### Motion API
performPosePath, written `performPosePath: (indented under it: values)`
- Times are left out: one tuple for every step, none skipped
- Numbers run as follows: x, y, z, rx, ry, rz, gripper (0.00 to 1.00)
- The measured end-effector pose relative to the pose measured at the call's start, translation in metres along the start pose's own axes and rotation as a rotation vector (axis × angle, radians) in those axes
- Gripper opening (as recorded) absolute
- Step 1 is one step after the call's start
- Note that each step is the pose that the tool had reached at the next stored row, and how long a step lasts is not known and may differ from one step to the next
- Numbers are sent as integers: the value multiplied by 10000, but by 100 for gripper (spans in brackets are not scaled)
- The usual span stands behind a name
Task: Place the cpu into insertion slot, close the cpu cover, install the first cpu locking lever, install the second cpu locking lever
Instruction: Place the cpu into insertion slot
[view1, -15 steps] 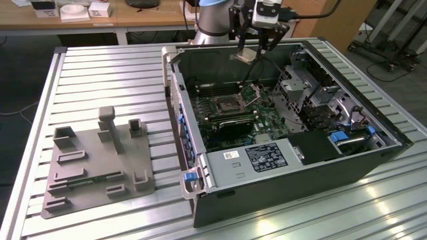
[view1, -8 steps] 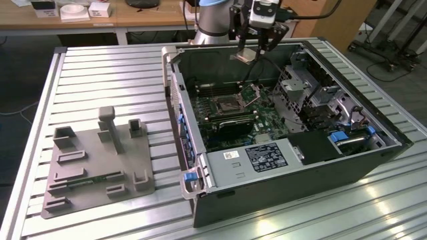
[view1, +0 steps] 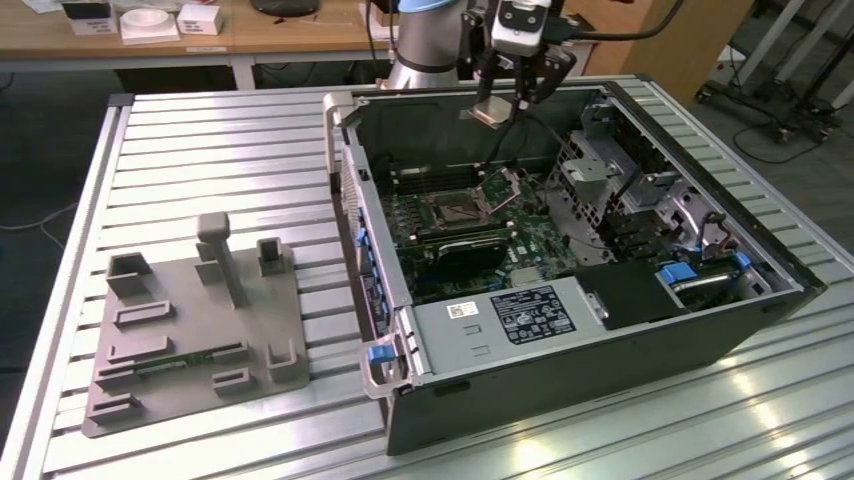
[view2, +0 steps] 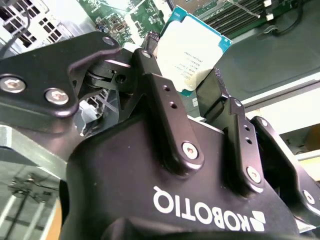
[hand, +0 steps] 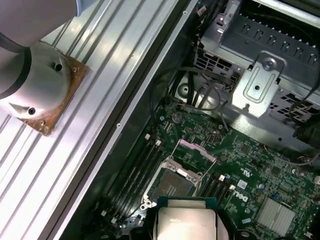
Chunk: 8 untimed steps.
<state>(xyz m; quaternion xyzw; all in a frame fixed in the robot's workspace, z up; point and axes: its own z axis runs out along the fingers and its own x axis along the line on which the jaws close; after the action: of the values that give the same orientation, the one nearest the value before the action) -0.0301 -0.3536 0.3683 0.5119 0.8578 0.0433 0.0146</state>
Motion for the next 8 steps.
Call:
performPosePath:
  values:
    - [0, 0, 0, -2, -8, 90, 54]
    - [0, 0, 0, -4, -15, 174, 54]
    - [0, -1, 1, -6, -22, 250, 54]
    - [1, -1, 0, -7, -30, 336, 54]
    - [1, -1, 1, -8, -38, 433, 54]
    - [1, -2, 1, -10, -47, 523, 54]
    - [1, -2, 1, -13, -57, 638, 54]
    - [1, -2, 1, -15, -67, 752, 54]
